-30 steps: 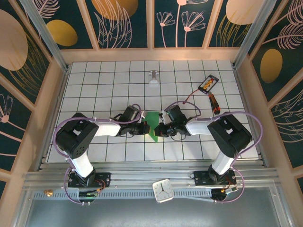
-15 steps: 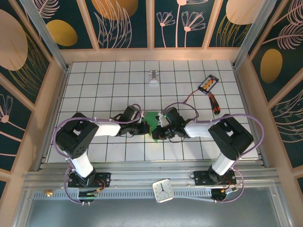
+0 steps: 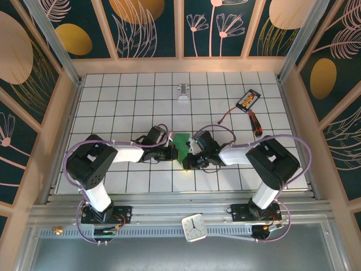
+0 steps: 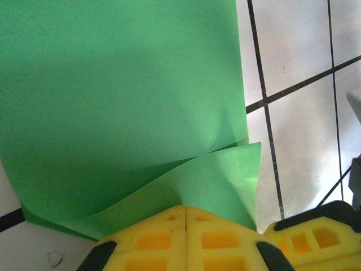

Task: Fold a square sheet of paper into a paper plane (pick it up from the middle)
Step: Third fold the triangle at the center of the table.

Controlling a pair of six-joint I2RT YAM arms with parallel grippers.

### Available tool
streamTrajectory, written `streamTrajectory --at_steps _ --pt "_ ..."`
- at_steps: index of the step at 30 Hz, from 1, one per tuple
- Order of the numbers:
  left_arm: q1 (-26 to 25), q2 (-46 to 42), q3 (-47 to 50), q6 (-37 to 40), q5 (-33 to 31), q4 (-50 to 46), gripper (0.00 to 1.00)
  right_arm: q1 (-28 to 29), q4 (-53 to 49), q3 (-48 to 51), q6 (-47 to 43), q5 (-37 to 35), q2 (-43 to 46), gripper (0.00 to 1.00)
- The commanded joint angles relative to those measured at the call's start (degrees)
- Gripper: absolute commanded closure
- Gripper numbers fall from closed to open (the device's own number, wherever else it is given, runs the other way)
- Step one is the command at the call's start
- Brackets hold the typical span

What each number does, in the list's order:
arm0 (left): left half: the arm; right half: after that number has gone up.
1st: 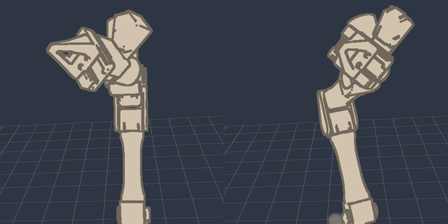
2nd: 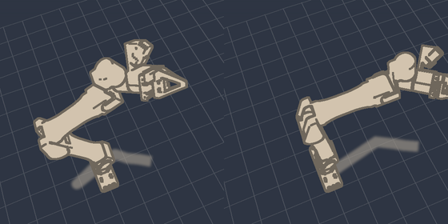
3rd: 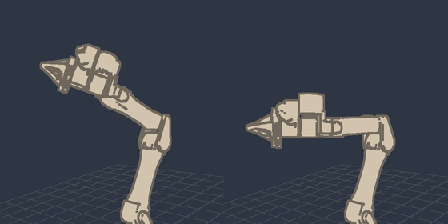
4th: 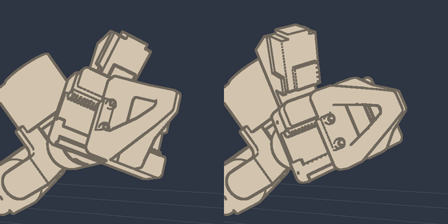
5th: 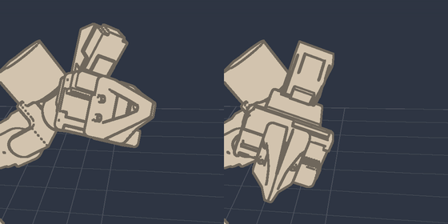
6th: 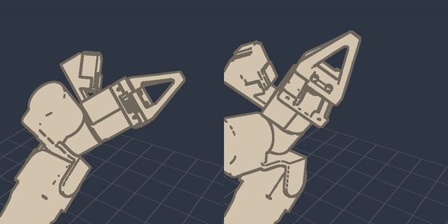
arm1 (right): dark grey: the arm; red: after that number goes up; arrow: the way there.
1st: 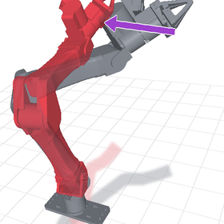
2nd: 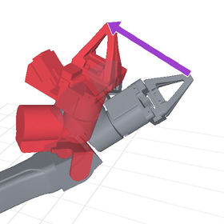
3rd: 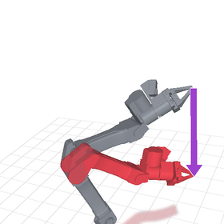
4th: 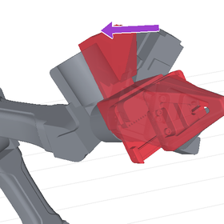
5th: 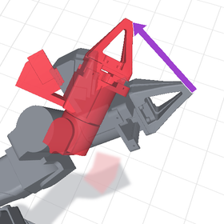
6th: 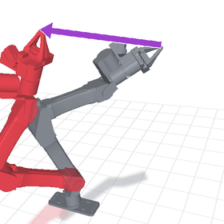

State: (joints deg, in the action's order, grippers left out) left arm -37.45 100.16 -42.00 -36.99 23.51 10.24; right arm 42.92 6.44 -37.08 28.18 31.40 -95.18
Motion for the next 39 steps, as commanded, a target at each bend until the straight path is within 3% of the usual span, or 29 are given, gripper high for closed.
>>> streamTrajectory --at_steps 1,7,13,32,39 --pt "0.7 2.0 1.0 1.7 -5.2 -7.2 1.0 0.6 -9.3 5.8 -0.6 -1.7 2.7 1.0" --pt "0.6 1.7 0.6 1.9 -5.4 -7.7 1.0 -0.4 -5.2 3.8 0.5 2.6 6.1 1.0" --pt "0.6 1.9 1.0 1.6 -5.1 -7.2 1.0 -1.2 -0.5 -0.9 2.2 6.4 3.0 1.0" --pt "0.6 0.7 -0.5 1.0 -4.0 -7.5 1.0 -3.2 -0.8 2.7 0.0 2.9 -3.5 1.0" --pt "0.6 -6.4 -1.0 -3.6 0.1 -4.9 0.78 -3.5 -2.5 4.5 0.4 0.6 -3.2 1.0"
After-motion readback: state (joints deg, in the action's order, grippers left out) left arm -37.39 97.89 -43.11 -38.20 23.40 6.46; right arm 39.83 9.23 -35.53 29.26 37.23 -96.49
